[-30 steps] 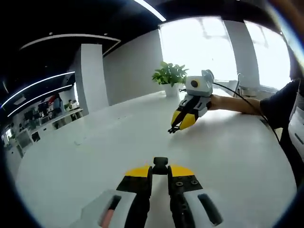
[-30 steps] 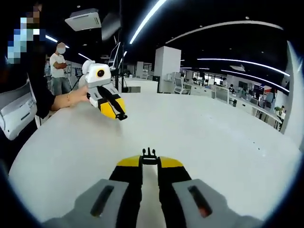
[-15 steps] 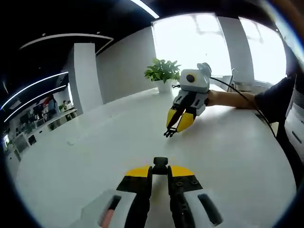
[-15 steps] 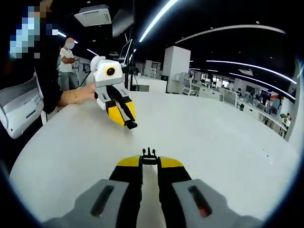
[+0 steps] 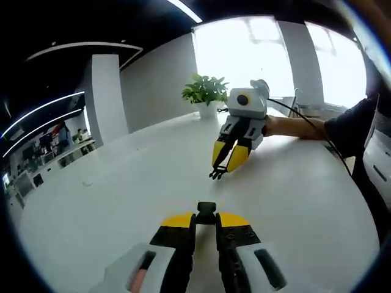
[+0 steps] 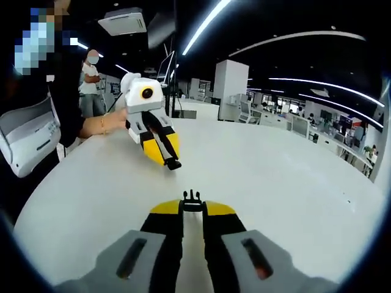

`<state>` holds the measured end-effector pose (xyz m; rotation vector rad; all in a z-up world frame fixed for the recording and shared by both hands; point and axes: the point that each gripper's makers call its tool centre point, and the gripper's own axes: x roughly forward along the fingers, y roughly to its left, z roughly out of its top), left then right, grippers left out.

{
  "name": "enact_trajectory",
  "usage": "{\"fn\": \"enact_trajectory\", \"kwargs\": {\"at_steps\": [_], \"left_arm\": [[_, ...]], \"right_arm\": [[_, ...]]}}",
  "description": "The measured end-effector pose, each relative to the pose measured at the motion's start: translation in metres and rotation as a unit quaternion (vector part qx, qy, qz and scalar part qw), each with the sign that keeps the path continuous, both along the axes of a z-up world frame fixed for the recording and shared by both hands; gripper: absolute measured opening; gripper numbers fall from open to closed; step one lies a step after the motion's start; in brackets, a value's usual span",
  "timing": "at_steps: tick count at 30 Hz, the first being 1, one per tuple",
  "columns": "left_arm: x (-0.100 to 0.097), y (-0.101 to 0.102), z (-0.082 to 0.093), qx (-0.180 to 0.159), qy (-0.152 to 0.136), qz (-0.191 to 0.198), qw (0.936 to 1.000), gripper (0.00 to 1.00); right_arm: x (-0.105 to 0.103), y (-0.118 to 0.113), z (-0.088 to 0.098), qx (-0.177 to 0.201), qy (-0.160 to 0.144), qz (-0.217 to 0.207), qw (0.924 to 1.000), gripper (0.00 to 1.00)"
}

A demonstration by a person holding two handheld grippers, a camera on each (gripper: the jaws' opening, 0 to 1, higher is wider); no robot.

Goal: Snap the two parts of the plastic buckle together until the buckle closes and remains connected.

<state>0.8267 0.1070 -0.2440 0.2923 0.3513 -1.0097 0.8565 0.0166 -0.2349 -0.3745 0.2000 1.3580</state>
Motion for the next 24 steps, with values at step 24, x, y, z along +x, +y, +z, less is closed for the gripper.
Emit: {"fn": "enact_trajectory", "kwargs": {"at_steps": [24], "left_arm": [[-0.005,-0.007,0.001,-0.002,0.001,-0.013,0.9999,0.12]], "right_arm": [[-0.013,0.009,0.004,-0.001,-0.008,0.024,0.9997,0.11]]}}
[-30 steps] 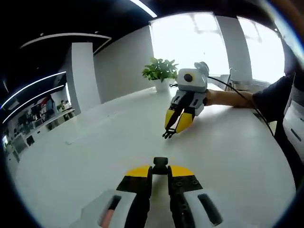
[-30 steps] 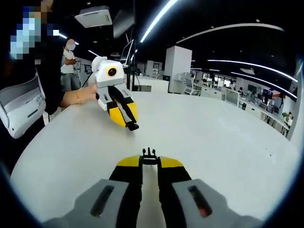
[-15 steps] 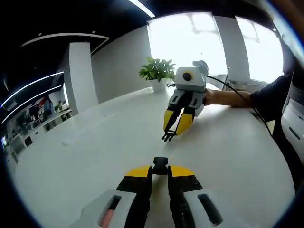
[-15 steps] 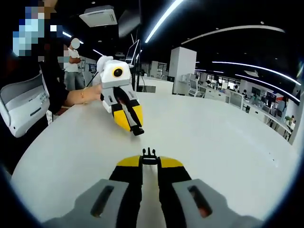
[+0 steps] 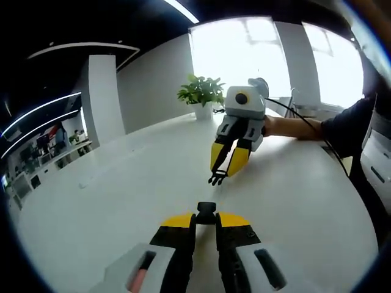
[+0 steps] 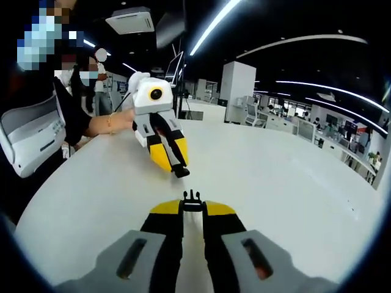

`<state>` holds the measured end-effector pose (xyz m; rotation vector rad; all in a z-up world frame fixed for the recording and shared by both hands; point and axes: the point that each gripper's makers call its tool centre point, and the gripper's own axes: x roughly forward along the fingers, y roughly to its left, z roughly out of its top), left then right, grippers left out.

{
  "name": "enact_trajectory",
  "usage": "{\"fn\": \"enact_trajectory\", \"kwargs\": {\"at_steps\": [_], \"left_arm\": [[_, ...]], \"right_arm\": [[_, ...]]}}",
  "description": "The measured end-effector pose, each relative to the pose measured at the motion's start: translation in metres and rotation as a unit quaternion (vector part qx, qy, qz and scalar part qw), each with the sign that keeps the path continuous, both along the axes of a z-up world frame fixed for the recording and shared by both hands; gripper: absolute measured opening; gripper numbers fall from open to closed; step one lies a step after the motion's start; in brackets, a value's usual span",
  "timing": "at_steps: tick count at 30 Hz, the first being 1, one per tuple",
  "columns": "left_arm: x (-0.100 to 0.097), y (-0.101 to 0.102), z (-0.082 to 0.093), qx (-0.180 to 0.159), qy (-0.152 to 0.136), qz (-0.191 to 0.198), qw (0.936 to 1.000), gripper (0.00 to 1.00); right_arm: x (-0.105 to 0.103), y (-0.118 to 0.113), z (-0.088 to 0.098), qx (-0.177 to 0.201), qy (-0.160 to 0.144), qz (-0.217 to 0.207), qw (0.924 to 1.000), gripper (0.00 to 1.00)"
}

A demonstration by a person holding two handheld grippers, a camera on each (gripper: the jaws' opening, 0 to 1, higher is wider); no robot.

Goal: Snap the two parts of the plastic buckle together until the buckle closes and remains connected.

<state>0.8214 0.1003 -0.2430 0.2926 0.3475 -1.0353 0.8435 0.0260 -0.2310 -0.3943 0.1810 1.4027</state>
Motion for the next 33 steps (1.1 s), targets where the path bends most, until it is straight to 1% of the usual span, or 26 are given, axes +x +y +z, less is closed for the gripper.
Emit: {"fn": "enact_trajectory", "kwargs": {"at_steps": [26,33], "left_arm": [[-0.008,-0.009,-0.004,0.005,0.002,-0.018,0.9998,0.12],[-0.009,-0.010,-0.003,0.001,0.006,-0.020,0.9998,0.12]], "right_arm": [[-0.011,0.008,-0.002,-0.006,-0.007,0.019,0.9998,0.11],[-0.014,0.010,-0.002,-0.008,-0.011,0.026,0.9996,0.11]]}}
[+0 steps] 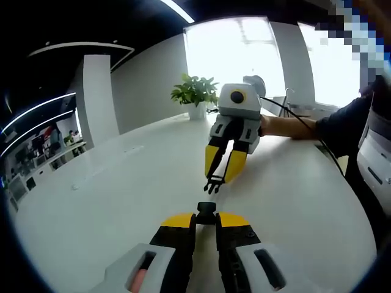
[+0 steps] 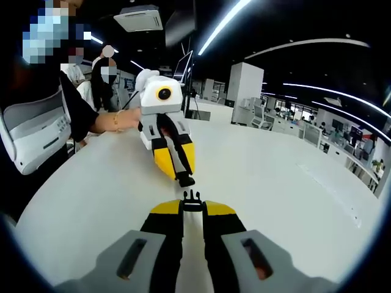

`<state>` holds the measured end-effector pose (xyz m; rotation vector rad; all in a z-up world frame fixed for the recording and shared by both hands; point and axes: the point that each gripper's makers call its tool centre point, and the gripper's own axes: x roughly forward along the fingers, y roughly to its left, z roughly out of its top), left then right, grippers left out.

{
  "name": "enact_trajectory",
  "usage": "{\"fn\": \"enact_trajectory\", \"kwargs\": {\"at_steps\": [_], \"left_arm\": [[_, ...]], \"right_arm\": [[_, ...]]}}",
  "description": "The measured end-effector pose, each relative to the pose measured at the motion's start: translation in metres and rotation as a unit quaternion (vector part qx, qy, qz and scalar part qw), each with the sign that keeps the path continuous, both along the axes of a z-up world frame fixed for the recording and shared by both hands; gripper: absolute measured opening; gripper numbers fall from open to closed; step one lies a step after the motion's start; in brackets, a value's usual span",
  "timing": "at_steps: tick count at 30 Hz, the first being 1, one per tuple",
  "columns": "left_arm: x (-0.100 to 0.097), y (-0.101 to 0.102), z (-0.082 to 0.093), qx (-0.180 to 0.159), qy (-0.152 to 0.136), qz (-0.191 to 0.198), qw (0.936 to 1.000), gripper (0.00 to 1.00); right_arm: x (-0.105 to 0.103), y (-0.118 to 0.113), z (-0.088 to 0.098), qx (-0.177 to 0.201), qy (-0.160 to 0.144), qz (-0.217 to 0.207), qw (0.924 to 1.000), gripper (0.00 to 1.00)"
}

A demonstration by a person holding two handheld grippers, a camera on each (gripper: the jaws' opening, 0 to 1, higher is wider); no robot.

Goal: Snap the two parts of the plastic buckle together until the buckle closes and remains connected.

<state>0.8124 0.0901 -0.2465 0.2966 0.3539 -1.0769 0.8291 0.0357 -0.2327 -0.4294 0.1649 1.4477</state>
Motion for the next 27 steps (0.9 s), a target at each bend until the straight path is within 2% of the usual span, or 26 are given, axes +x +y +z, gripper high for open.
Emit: {"fn": "enact_trajectory", "kwargs": {"at_steps": [27], "left_arm": [[-0.0052,-0.0063,-0.0014,0.002,0.001,-0.011,0.9999,0.12]], "right_arm": [[-0.0032,0.0020,-0.0028,-0.008,-0.002,0.010,0.9999,0.11]]}}
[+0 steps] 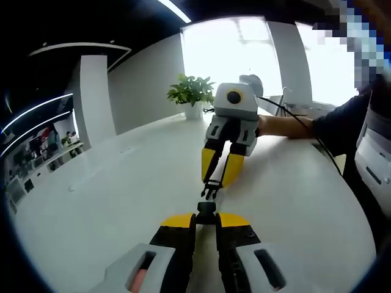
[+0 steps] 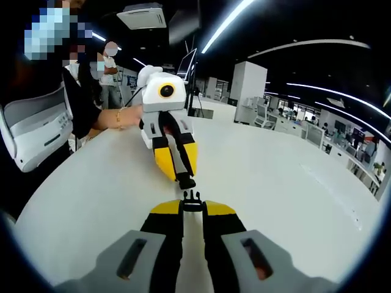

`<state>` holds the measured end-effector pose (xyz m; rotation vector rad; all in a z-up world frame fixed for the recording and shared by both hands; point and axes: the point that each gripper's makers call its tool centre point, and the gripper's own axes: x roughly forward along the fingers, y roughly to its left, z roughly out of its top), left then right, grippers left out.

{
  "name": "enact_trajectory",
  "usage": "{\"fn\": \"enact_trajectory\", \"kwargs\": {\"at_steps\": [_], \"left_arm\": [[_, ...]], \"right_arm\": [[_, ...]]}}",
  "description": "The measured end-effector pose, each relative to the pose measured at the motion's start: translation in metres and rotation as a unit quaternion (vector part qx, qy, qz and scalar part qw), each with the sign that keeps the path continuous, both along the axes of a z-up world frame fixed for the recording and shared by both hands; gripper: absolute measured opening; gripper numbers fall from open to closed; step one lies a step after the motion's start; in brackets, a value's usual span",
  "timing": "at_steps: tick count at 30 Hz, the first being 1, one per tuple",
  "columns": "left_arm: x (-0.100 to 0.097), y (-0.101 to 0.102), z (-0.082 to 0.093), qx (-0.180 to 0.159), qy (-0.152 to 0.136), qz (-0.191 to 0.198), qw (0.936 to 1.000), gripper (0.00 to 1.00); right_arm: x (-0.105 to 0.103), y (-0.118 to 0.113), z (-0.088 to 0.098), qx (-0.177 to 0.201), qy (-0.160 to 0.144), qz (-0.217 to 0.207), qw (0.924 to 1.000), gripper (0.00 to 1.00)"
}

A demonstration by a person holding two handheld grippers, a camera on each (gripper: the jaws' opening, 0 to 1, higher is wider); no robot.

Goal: Snap the two parts of the plastic buckle together until the buckle closes and remains connected.

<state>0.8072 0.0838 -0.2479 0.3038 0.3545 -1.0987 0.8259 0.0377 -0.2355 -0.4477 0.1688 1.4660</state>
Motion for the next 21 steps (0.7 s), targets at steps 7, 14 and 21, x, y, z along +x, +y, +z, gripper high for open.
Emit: {"fn": "enact_trajectory", "kwargs": {"at_steps": [7,14,21], "left_arm": [[-0.0016,-0.0019,-0.0004,0.000,0.001,-0.003,1.0000,0.12],[-0.0030,-0.0035,-0.0009,0.000,0.001,-0.007,1.0000,0.12],[-0.0038,-0.0041,-0.0005,0.000,0.001,-0.009,1.0000,0.12]], "right_arm": [[-0.0029,0.0017,0.0002,0.000,-0.003,0.005,1.0000,0.11],[-0.0055,0.0031,-0.0002,-0.002,-0.005,0.010,0.9999,0.11],[-0.0065,0.0038,-0.0006,-0.003,-0.007,0.012,0.9999,0.11]]}}
